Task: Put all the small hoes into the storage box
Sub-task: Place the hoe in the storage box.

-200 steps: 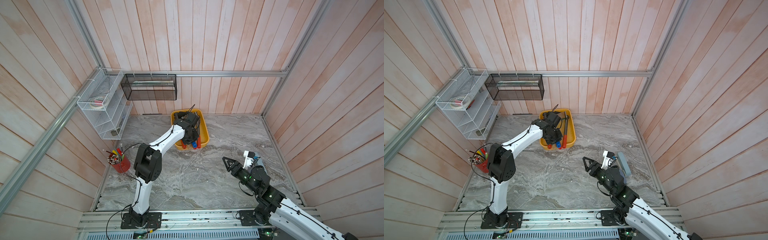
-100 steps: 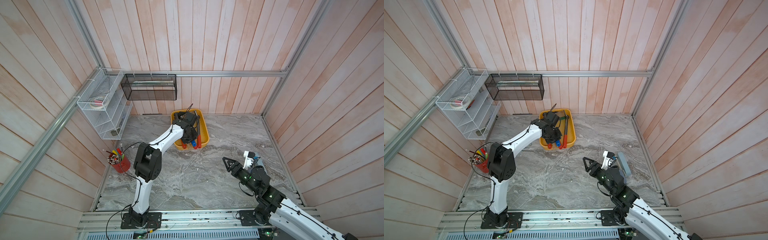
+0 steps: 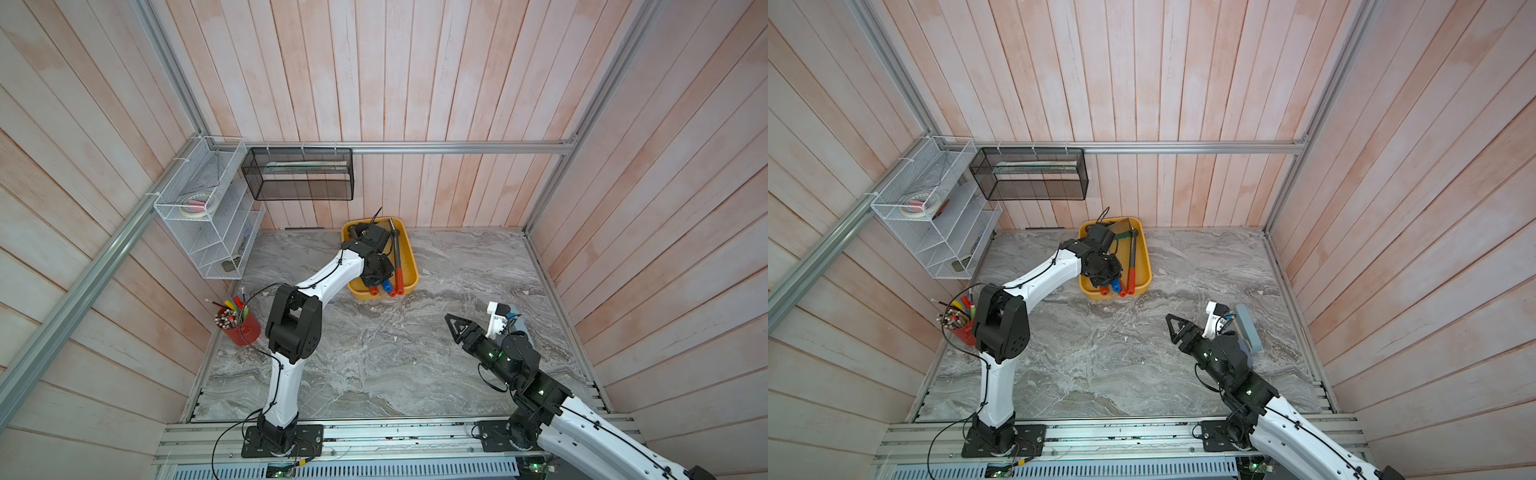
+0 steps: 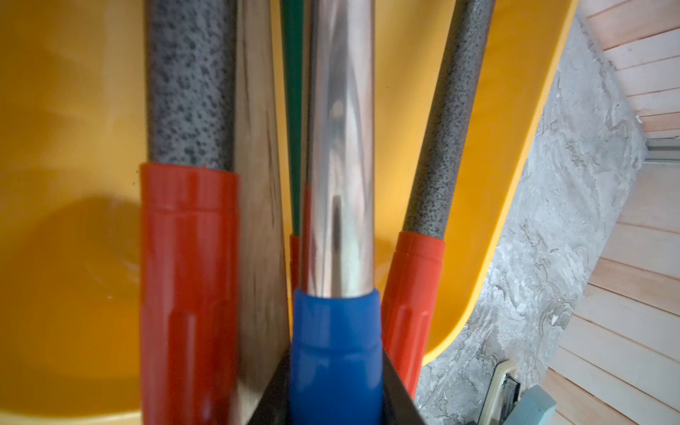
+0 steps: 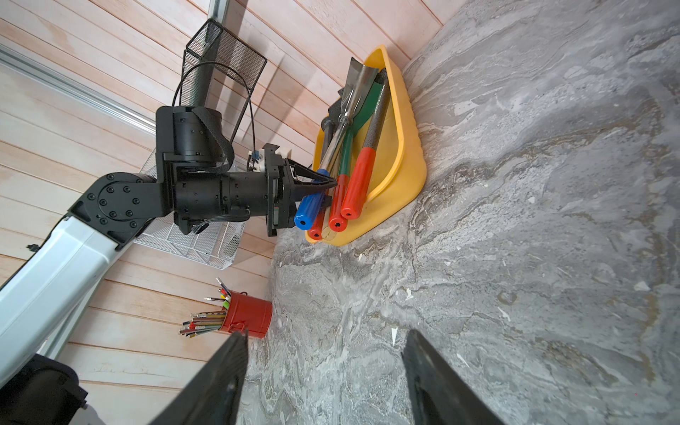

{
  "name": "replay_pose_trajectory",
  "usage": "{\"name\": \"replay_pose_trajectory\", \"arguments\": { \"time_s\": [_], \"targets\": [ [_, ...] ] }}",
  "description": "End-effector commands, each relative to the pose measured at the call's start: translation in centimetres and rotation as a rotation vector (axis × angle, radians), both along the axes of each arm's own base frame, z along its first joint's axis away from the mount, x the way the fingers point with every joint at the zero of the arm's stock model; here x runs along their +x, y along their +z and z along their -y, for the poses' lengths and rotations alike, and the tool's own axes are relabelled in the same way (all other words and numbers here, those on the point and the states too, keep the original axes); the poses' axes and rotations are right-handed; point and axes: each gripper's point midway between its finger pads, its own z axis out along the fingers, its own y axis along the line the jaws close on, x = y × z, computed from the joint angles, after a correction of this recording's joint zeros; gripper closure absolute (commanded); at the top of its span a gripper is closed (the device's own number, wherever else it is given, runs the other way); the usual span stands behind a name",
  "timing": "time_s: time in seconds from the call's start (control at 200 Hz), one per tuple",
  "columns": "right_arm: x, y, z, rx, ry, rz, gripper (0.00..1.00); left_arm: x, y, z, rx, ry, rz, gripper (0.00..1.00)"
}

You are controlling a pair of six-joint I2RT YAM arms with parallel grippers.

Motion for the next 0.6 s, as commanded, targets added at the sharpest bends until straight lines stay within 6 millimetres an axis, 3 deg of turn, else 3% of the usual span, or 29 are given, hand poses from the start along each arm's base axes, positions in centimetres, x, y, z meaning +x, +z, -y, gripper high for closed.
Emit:
{"name": "replay_pose_trajectory", "arguments": {
  "time_s": [0.0,0.465,0.595],
  "targets": [
    [0.3,0.5,0.2,-0.013,-0.015,0.011,0.3,0.8,-1.4,-2.2,0.023,0.069,-0.014,0.99],
    [0.5,0.5,0.0,-0.017,-0.009,0.012,0.31,0.6,-2.5,-2.4,0.027,0.065,-0.038,0.89],
    [0.5,0.6,0.0,-0.014,-0.007,0.013,0.3,0.5,-2.2,-2.4,0.024,0.059,-0.032,0.76]
  ]
}}
